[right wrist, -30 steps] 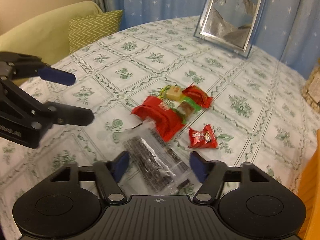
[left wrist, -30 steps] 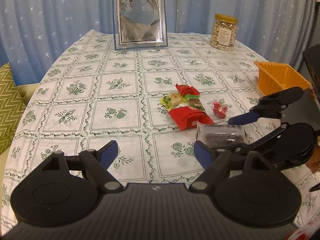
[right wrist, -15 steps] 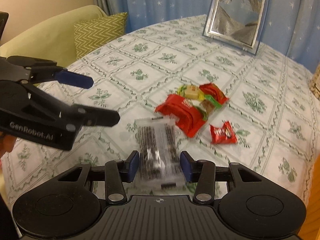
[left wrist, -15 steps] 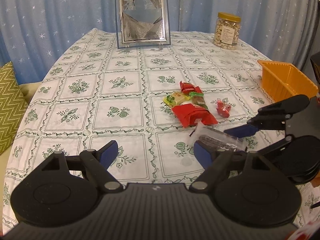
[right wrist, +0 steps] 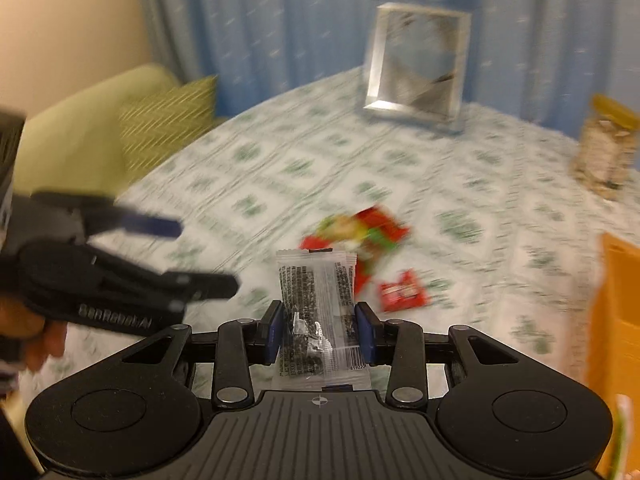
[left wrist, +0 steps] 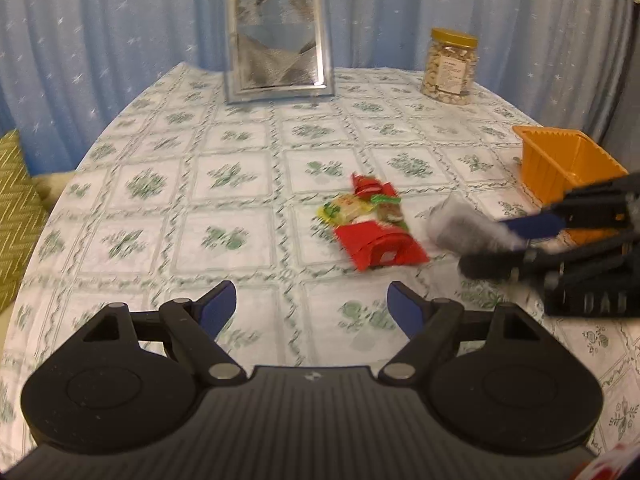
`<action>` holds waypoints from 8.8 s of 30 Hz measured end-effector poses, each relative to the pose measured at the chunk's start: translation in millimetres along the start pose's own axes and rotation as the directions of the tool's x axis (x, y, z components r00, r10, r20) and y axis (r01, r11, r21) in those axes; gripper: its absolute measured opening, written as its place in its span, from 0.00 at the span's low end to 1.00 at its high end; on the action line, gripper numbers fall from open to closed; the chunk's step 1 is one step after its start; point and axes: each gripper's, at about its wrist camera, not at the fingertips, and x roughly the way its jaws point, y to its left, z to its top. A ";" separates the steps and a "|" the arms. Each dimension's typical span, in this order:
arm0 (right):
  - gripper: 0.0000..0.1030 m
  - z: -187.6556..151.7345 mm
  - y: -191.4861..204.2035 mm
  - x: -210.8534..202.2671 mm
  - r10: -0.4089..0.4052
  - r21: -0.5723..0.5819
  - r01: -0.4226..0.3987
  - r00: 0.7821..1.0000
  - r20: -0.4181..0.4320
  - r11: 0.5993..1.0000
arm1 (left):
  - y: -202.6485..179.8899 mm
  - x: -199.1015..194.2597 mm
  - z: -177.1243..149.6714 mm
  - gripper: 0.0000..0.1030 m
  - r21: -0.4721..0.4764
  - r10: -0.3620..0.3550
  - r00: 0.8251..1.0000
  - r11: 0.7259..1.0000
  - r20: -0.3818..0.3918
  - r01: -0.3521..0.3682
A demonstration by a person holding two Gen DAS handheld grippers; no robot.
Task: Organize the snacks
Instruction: 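Grasp the red wrapped snack bar with the left tool, then carry the clear packet and red bar over the orange tray with both tools, then open the right tool to drop the clear packet while the left tool drops the red bar, then withdraw both open tools from the tray toward the remaining candies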
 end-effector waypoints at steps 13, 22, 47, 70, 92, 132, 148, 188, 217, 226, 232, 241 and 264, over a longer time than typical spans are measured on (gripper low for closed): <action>0.37 2.9 -43.4 4.8 -0.119 0.181 0.124 0.992 -0.039 0.976 | -42.6 64.5 21.6 0.72 0.324 -0.046 0.999 0.945 -0.008 0.046; 0.37 4.4 -50.7 4.9 -0.120 0.231 0.124 0.992 -0.033 0.965 | -47.9 77.7 27.1 0.52 0.383 -0.150 0.988 0.912 -0.025 0.148; 0.37 4.8 -48.0 2.2 -0.113 0.284 0.120 0.993 -0.041 0.951 | -46.3 41.3 3.6 0.31 0.176 -0.110 0.990 0.977 -0.083 0.123; 0.37 -39.5 1.4 -87.1 -0.202 0.392 0.177 0.979 0.025 0.903 | -61.3 -69.3 -13.1 0.23 -0.106 -0.017 1.000 0.994 0.011 0.018; 0.37 -79.8 58.8 -209.6 -0.297 0.349 0.256 0.952 0.068 0.901 | -101.4 -192.5 -48.9 0.23 -0.153 0.042 0.998 0.988 0.045 -0.034; 0.37 -111.0 -25.4 -284.4 -0.518 0.474 0.440 0.855 0.039 0.763 | -209.3 -178.0 5.1 0.23 -0.034 -0.151 0.983 0.987 0.102 0.156; 0.37 -106.6 -68.3 -281.7 -0.536 0.494 0.456 0.844 0.023 0.740 | -240.0 -144.2 38.9 0.23 0.001 -0.194 0.976 0.981 0.096 0.195; 0.37 -79.2 -164.9 -197.2 -0.442 0.533 0.381 0.897 -0.015 0.755 | -216.7 -22.0 61.6 0.36 -0.075 -0.161 0.987 0.984 0.023 0.162; 0.63 -93.5 -71.0 -271.2 -0.477 0.554 0.395 0.879 0.005 0.733 | -178.2 -148.7 20.3 0.74 -0.097 -0.085 0.992 0.991 0.097 0.095; 0.66 -94.1 -31.1 -285.5 -0.475 0.522 0.393 0.880 0.026 0.757 | -167.5 -197.0 10.6 0.76 -0.080 -0.048 0.988 0.995 0.145 0.060; 0.67 -90.2 -11.9 -288.0 -0.463 0.495 0.382 0.885 0.045 0.780 | -159.0 -216.2 4.6 0.78 -0.077 -0.037 0.986 0.996 0.163 0.050; 0.67 -83.0 5.2 -284.7 -0.449 0.470 0.370 0.891 0.064 0.801 | -144.1 -225.2 0.2 0.79 -0.092 -0.017 0.985 0.995 0.172 0.033; 0.67 -69.4 30.8 -257.1 -0.376 0.417 0.303 0.921 0.103 0.857 | -90.4 -219.7 -9.0 0.79 -0.161 0.077 0.986 0.986 0.150 -0.053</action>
